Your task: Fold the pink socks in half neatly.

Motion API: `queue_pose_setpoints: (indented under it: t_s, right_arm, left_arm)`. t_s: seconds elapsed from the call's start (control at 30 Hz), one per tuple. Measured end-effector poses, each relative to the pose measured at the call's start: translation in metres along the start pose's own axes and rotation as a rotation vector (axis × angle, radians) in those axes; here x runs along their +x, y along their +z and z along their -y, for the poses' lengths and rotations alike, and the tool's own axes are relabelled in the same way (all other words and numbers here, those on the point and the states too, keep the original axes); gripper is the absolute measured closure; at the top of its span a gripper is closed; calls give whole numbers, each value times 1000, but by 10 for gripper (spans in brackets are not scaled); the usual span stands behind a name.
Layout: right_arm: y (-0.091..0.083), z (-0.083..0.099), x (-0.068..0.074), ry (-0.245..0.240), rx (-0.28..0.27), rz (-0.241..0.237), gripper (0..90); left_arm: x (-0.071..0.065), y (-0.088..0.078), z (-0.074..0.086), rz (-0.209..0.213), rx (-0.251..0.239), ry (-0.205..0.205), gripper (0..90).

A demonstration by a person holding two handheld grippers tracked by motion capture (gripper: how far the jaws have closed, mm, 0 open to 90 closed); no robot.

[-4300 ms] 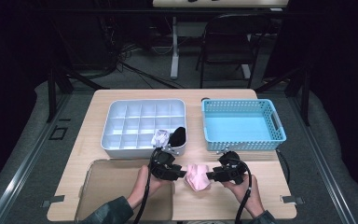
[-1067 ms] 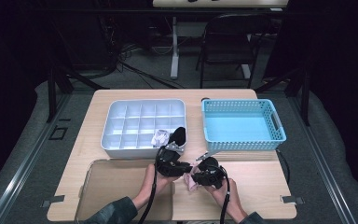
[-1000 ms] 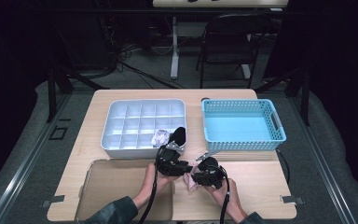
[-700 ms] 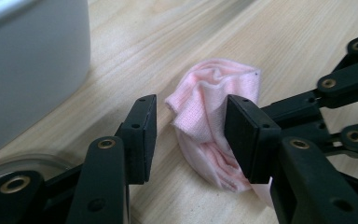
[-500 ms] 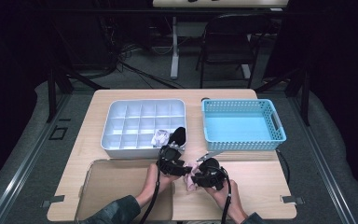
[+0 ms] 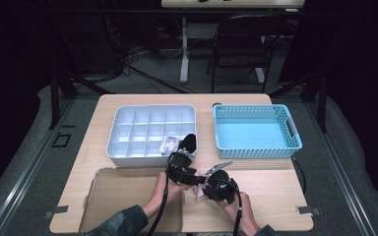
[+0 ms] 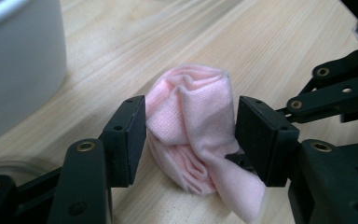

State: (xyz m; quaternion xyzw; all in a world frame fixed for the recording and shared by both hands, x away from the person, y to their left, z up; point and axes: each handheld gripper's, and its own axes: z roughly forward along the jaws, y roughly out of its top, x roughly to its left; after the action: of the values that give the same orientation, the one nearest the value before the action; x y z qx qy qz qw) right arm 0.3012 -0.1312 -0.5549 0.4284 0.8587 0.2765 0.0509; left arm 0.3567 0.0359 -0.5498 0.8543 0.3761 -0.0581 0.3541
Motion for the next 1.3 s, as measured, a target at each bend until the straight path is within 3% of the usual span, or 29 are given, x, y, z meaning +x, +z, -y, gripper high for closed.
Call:
queue_pose_setpoints:
  t_s: [0.33,0.57,0.7,1.13,1.3]
  right_arm:
    - [1,0,3,-21,3,21,815]
    - [2,1,8,-12,2,59,819]
    - [2,2,6,7,-10,47,822]
    - [2,2,4,-10,1,37,817]
    - [-1,4,-4,-1,-12,-19,736]
  left_arm:
    - [13,13,3,49,58,-52,420]
    - [13,14,2,55,75,-30,459]
    - [11,15,3,61,78,-21,500]
    - [11,16,7,84,57,-5,614]
    - [9,16,8,73,41,21,652]
